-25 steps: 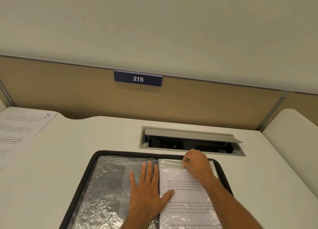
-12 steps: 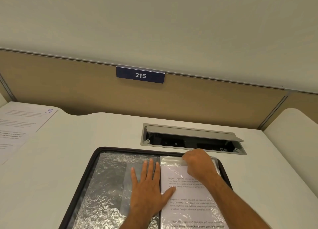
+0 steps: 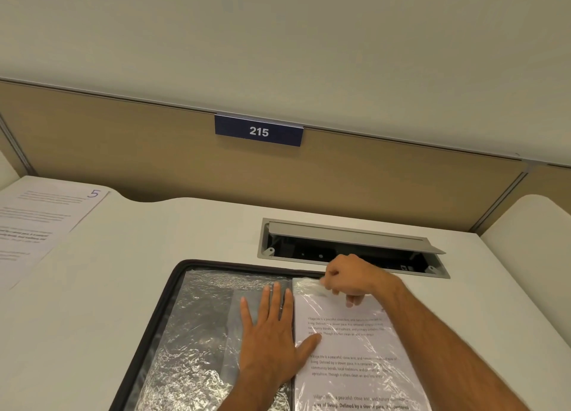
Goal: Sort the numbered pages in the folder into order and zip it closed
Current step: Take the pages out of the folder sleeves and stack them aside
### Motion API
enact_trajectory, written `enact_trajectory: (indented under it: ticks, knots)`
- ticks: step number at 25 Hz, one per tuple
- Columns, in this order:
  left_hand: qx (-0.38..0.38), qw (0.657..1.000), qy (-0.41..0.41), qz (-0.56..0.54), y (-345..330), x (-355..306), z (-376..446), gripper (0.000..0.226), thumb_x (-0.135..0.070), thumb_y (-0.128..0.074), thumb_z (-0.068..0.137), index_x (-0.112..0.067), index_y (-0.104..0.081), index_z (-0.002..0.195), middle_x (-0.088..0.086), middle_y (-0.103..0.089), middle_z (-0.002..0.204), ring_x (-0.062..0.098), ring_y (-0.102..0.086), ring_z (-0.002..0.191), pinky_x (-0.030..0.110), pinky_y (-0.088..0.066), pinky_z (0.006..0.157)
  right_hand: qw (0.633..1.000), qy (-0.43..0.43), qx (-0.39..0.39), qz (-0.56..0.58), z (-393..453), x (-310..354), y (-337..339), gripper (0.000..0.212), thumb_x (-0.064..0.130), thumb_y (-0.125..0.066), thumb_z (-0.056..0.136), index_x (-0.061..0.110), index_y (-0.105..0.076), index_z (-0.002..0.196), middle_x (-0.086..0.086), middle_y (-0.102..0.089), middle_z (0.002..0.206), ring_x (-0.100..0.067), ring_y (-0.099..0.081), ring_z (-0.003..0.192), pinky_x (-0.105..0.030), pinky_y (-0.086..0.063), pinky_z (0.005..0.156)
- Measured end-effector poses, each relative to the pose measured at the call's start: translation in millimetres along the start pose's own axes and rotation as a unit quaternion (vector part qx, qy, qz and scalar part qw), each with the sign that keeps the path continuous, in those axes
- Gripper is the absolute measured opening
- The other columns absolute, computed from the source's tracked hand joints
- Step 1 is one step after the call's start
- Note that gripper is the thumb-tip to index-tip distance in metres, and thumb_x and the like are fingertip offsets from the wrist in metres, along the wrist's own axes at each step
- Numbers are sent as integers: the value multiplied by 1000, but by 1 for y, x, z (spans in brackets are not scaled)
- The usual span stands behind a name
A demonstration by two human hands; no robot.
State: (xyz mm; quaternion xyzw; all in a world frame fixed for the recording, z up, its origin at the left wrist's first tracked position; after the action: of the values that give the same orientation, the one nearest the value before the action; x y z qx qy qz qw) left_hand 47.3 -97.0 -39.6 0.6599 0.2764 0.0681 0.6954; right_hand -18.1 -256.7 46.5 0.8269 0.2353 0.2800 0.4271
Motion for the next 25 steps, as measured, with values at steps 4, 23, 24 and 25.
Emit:
enact_trajectory:
  ticks: [4,23,24,25]
  knots:
    - [-29,999,-17,5,0,-2,2,98,-88,-38,81,-10,-58,138,13,-52,146,34,-51,134,67,-23,103,997,-51,49,-1,7,-12,-2,14,6,-57,97,12,-66,105,-3,-66,95,-10,-67,64,-19,-49,51]
    - [-35,999,-6,-40,8,-6,-1,137,-109,-29,52,-4,-62,133,16,-55,142,37,-53,130,70,-24,99,915,41,-364,-167,24,16,115,16,23,-55,100,20,-66,88,3,-63,87,-19,-57,81,-37,-44,81]
    - [-35,999,-8,-37,8,-6,-1,137,-109,-29,52,-3,-62,133,17,-55,143,37,-53,130,70,-24,99,901,60,-396,-170,19,21,127,17,23,-57,99,18,-67,88,1,-63,85,-19,-55,78,-38,-45,81]
    - [-31,999,-10,-36,7,-6,-1,137,-109,-30,52,-3,-62,133,17,-55,143,38,-53,130,71,-24,99,883,79,-429,-172,11,26,139,16,23,-60,98,15,-68,86,-1,-65,82,-20,-53,74,-39,-46,79]
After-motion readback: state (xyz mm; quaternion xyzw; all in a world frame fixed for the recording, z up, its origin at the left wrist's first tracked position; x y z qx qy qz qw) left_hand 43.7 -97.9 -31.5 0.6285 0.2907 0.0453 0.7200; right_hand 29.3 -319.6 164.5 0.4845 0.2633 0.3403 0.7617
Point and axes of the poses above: each hand's wrist, its own z-axis towards the middle knuckle, its own y-axis out of the back of the hand, x = y × z, the point moved 8 cm from there along z, towards the middle knuckle
